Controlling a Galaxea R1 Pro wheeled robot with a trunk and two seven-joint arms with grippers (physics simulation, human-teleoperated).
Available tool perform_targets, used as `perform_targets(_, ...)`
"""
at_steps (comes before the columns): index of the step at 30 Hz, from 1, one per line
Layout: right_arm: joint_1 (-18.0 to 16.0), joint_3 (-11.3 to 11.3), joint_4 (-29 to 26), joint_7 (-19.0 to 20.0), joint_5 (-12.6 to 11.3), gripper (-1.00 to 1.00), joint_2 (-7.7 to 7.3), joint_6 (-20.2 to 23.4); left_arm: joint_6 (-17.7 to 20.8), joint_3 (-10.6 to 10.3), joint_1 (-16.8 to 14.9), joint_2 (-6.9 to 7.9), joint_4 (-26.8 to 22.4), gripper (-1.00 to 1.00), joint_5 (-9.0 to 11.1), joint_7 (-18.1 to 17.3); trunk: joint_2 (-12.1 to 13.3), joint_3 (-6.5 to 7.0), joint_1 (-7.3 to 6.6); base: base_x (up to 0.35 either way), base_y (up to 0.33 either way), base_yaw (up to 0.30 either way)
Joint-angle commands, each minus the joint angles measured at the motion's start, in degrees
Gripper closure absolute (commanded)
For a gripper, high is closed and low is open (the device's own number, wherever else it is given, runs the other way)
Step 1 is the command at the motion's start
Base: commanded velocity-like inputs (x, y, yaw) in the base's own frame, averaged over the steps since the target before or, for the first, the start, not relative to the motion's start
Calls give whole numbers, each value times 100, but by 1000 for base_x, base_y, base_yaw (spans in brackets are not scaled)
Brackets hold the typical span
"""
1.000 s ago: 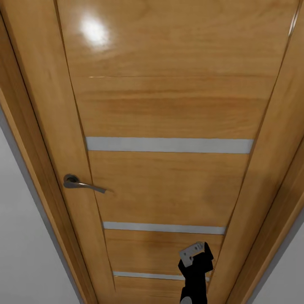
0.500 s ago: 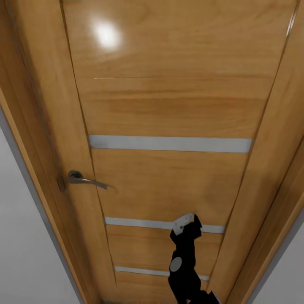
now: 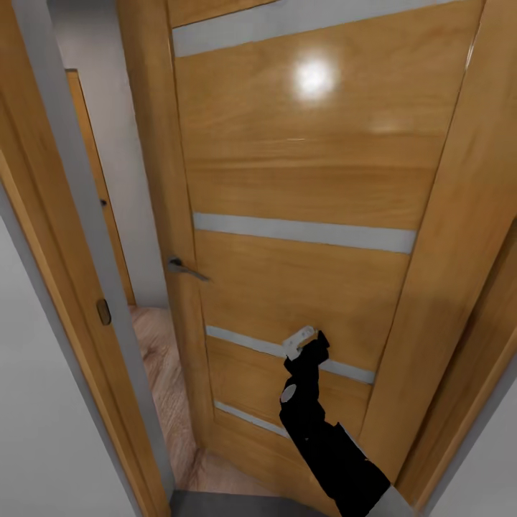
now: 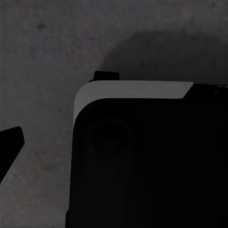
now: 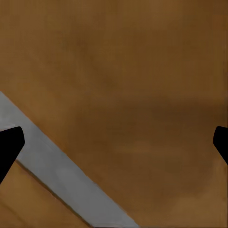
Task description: Move the two storage containers from the living room to the garage. In the garage, place one container on the floor and stack the other container on top of it (either order is fine).
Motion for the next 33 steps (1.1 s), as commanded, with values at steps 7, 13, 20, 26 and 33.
perform_targets(7,-615,-256,592,46,-340,-100,-18,7,-14,3,0,1,-2,-100,54,2,0,-4,1,0,0,0)
perform_targets(13,-1168,-266,1418,-410,-1086,-100,-15,50,-17,3,0,-1,-2,-100,44,0,0,-4,1,0,0,0)
perform_targets(20,-1954,-259,2581,-1722,-2490,-100,-19,76,-20,3,0,-1,-2,-100,21,2,0,-4,1,0,0,0)
perform_targets(26,-2374,-257,3038,-2138,-2875,-100,-24,207,-20,3,0,-1,-1,-100,20,-3,0,-4,1,0,0,0)
perform_targets(33,-2711,-257,3604,-2477,-3269,-100,-24,165,-20,3,0,-1,-2,-100,20,-2,0,-4,1,0,0,0)
